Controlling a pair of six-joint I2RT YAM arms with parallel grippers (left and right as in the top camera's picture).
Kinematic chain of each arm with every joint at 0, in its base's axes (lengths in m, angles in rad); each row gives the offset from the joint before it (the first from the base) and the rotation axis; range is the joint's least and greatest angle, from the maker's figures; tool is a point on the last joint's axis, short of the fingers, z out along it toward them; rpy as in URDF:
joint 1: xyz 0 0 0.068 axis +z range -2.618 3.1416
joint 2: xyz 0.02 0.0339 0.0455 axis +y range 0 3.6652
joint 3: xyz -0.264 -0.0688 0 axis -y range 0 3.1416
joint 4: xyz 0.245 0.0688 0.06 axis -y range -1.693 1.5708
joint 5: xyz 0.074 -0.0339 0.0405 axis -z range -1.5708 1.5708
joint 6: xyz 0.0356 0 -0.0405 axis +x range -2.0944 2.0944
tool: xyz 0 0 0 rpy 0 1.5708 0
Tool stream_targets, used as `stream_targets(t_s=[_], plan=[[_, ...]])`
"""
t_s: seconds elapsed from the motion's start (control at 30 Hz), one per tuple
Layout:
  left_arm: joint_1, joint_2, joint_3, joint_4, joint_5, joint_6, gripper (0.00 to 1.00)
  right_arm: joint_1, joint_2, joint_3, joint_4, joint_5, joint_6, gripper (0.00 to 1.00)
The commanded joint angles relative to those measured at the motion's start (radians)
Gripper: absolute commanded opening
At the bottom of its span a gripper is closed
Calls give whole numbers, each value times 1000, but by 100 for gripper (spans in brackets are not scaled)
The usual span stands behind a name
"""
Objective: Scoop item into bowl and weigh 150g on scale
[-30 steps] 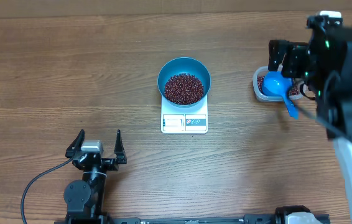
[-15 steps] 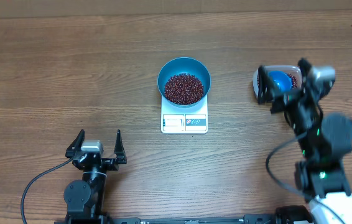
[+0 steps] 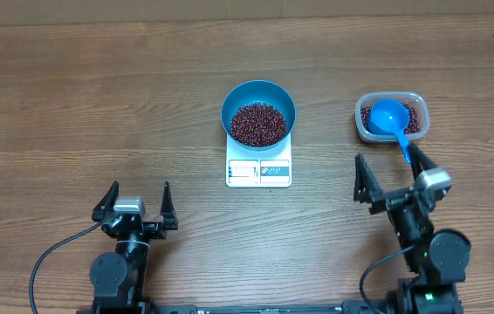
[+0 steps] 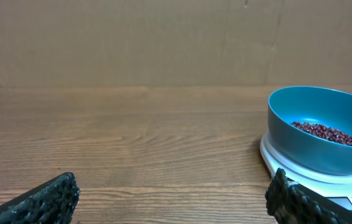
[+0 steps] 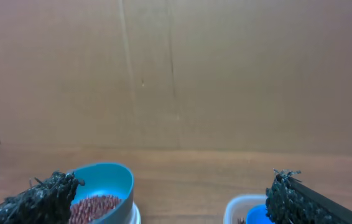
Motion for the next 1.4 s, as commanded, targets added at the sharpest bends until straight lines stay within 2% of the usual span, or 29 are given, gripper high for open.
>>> stream_targets(t_s=[0.0,0.03,0.4,1.37], plan=[[11,-9,-4,-2,-7,9,99,-3,-93,-72,-9,12,-8,100],[11,-9,-4,-2,-7,9,100,-3,-118,-93,-10,14,-8,100],[11,-9,-4,-2,-7,9,100,-2,-385,-90,-437,58,-8,100],[11,-9,-4,-2,-7,9,100,-2,-380,-90,-434,69,-8,100]])
